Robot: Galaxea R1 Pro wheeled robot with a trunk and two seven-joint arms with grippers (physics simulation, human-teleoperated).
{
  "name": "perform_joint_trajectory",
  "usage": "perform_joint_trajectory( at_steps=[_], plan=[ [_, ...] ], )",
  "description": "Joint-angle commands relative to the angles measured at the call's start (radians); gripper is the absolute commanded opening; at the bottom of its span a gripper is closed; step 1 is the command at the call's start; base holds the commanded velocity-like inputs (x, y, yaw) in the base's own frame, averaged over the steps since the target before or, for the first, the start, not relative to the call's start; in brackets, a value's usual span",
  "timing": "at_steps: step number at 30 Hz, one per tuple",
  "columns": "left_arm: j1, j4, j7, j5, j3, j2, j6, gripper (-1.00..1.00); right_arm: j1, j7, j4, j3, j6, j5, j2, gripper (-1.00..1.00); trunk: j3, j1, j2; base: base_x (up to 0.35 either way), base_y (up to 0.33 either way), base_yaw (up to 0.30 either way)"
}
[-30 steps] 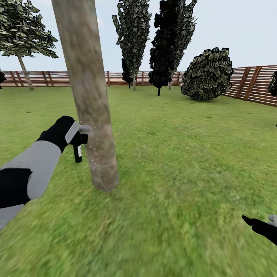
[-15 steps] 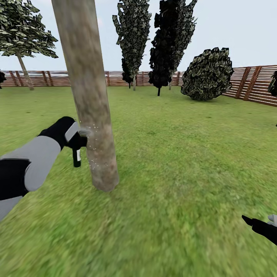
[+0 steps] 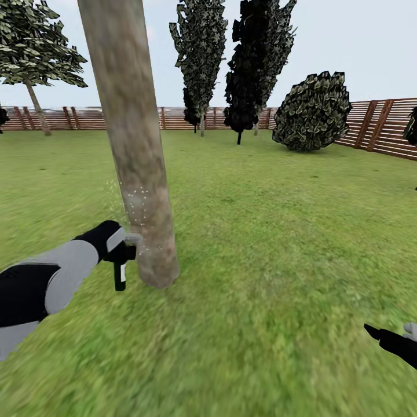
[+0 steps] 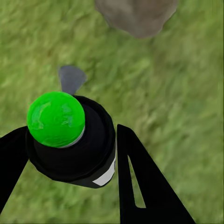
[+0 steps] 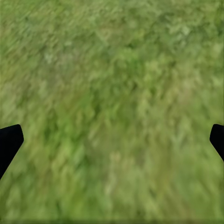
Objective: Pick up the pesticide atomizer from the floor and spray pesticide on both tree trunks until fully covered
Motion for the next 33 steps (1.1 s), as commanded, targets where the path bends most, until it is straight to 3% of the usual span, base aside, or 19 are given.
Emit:
perform_joint_trajectory(
  at_steps=[1, 9, 13, 18, 24, 33],
  plan=[
    [0.019, 0.0, 0.0, -0.002, -0.003, -0.001, -0.02, -1.0, 0.0, 0.0, 0.0, 0.0, 0.0, 0.0, 0.0, 1.0, 0.0, 0.0, 0.0, 0.0, 0.0, 0.0],
    [0.194, 0.0, 0.0, 0.002, -0.003, -0.014, -0.207, -1.0, 0.0, -0.003, 0.001, 0.0, -0.001, 0.0, -0.005, 1.0, 0.0, 0.0, 0.0, 0.0, 0.0, 0.0],
    [0.242, 0.0, 0.0, 0.027, -0.003, -0.014, -0.26, -1.0, 0.0, -0.005, 0.003, 0.0, -0.002, 0.001, -0.006, 1.0, 0.0, 0.0, 0.0, 0.0, 0.0, 0.0],
    [0.266, 0.0, 0.0, 0.071, -0.003, -0.014, -0.301, -1.0, 0.0, -0.003, 0.002, 0.001, -0.002, 0.0, -0.007, 1.0, 0.0, 0.0, 0.0, 0.0, 0.0, 0.0],
    [0.282, 0.0, 0.001, 0.075, -0.003, -0.016, -0.307, -1.0, 0.0, 0.001, 0.001, 0.002, -0.001, 0.0, -0.001, 1.0, -0.001, 0.0, 0.0, 0.0, -0.028, 0.046],
    [0.283, 0.0, 0.001, 0.077, -0.003, -0.016, -0.308, -1.0, 0.0, -0.001, 0.002, 0.002, 0.002, 0.0, 0.0, 1.0, -0.006, 0.0, 0.0, 0.013, -0.277, 0.239]
  ],
)
